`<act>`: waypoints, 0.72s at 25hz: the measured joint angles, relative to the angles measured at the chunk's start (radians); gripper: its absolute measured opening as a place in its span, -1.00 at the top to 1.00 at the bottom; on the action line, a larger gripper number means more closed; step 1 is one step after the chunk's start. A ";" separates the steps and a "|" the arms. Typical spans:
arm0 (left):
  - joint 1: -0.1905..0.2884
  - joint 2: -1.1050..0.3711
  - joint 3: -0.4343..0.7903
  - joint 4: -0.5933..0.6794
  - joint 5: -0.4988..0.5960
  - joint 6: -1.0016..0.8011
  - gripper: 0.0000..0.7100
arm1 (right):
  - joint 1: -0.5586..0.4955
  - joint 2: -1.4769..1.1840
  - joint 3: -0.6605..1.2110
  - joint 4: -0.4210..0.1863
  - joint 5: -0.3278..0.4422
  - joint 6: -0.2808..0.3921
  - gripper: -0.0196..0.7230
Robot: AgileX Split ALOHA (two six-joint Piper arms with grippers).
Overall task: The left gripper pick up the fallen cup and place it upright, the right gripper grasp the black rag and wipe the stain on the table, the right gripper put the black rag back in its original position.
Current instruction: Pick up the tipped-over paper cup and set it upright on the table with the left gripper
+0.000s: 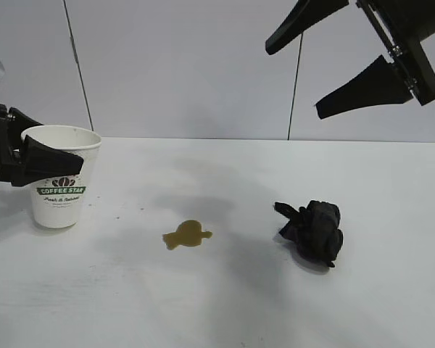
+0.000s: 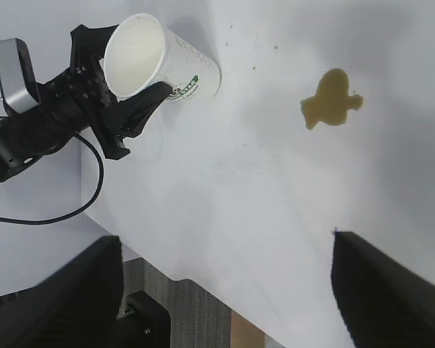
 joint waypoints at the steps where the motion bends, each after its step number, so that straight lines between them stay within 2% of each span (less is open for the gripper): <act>1: 0.000 0.000 0.000 0.000 0.000 -0.009 -0.77 | 0.000 0.000 0.000 0.000 0.000 0.000 -0.52; 4: 0.000 0.000 0.000 0.008 -0.005 -0.041 -0.78 | 0.000 0.000 0.000 0.000 0.000 0.000 -0.52; 18: 0.000 -0.033 0.000 0.241 -0.086 -0.226 -0.79 | 0.000 0.000 0.000 0.000 0.000 0.000 -0.52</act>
